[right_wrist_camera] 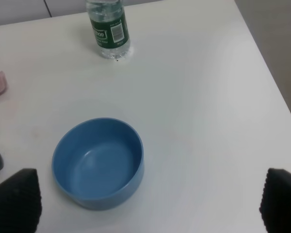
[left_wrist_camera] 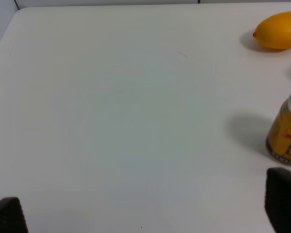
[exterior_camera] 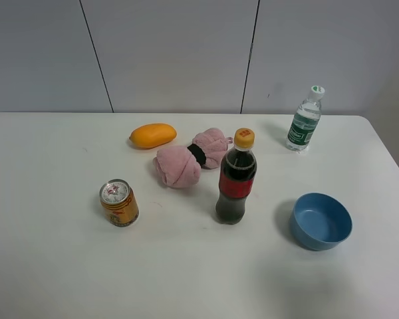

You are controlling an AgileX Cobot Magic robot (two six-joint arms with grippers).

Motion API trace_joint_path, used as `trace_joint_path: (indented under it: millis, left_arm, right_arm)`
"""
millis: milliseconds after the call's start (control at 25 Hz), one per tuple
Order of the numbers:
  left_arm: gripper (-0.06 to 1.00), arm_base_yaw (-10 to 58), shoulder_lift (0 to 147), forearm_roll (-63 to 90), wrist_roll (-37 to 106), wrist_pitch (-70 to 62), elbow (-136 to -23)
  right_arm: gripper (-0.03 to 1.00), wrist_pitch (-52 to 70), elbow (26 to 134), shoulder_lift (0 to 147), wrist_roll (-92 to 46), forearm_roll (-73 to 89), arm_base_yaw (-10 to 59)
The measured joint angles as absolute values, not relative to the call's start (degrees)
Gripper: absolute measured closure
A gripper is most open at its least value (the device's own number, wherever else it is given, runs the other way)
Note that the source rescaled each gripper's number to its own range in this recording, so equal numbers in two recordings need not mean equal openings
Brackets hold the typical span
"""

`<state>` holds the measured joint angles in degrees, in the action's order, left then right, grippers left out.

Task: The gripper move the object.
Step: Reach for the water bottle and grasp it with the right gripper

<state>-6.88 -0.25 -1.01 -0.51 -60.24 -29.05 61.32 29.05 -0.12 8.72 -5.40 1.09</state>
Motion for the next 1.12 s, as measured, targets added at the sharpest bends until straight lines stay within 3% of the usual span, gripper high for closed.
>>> trace_joint_path:
  millis: [40, 1120]
  left_arm:
    - [-0.06, -6.9, -0.3, -1.0, -0.5, -60.2, -29.0]
    - [-0.06, -6.9, -0.3, -1.0, -0.5, -60.2, -29.0]
  right_arm:
    - [0.17, 61.3, 29.1, -0.1, 8.7, -5.4, 1.1]
    - [0.17, 61.3, 29.1, -0.1, 8.4, -5.3, 1.2]
